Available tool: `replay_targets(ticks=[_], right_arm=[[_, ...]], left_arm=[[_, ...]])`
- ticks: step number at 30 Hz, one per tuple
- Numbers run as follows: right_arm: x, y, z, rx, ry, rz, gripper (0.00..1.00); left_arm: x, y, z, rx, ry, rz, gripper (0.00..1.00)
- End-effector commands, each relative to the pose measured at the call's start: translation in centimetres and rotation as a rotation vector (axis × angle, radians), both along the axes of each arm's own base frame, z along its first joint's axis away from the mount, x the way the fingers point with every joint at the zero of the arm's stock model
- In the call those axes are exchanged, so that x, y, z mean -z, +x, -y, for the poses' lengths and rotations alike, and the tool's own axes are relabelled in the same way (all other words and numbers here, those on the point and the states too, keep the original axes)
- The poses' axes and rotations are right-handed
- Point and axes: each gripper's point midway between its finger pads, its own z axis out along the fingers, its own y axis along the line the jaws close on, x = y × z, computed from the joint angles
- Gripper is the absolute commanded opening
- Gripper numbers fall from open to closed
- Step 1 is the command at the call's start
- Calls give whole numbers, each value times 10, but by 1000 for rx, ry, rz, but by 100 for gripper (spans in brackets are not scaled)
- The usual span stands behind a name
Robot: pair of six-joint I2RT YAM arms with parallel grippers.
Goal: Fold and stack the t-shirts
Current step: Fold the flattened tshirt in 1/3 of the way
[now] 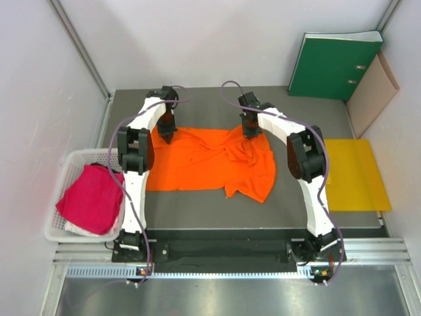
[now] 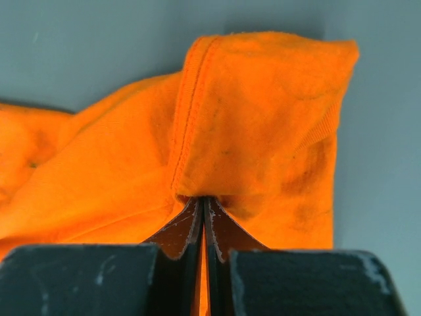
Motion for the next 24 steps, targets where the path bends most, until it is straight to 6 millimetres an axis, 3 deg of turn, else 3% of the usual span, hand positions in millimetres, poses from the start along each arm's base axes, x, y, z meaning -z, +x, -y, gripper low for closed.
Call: replay_targets(ticks=[1, 5, 10, 14, 16, 17, 18, 19, 20, 21, 22, 23, 24], right_arm=[[3, 27, 36, 69, -76, 22, 0], [-1, 59, 54, 88, -93, 56, 0], [-16, 94, 72, 111, -103, 135, 0], [-29, 99, 83, 127, -87, 163, 0], [-32, 93, 86, 126, -68, 169, 0], [-60, 93, 87, 133, -43, 218, 0], [-74, 94, 86, 134, -25, 255, 0], [-72, 84, 92, 137, -30, 246, 0], [-111, 80, 91, 137, -1, 316, 1], [-127, 78, 91, 138, 16, 356, 4], [-125, 65, 95, 137, 13, 342, 6], [-156, 55, 94, 127, 51, 391, 8], [-166, 46, 93, 117, 71, 402, 14]], left_arm=[[21, 16, 11, -45, -46, 4, 0], [18, 46, 25, -78, -118, 101, 0], [7, 98, 36, -127, -200, 260, 0], [2, 114, 48, -135, -292, 313, 0], [-16, 120, 57, -106, -341, 357, 0], [-27, 122, 60, -91, -353, 382, 0], [-48, 118, 60, -77, -356, 410, 0], [-65, 122, 62, -51, -360, 468, 0], [-112, 118, 62, -30, -368, 551, 3], [-106, 104, 60, -34, -360, 528, 6], [-120, 100, 58, -23, -362, 563, 11], [-161, 92, 56, -11, -366, 642, 28], [-151, 77, 52, -5, -346, 610, 38]])
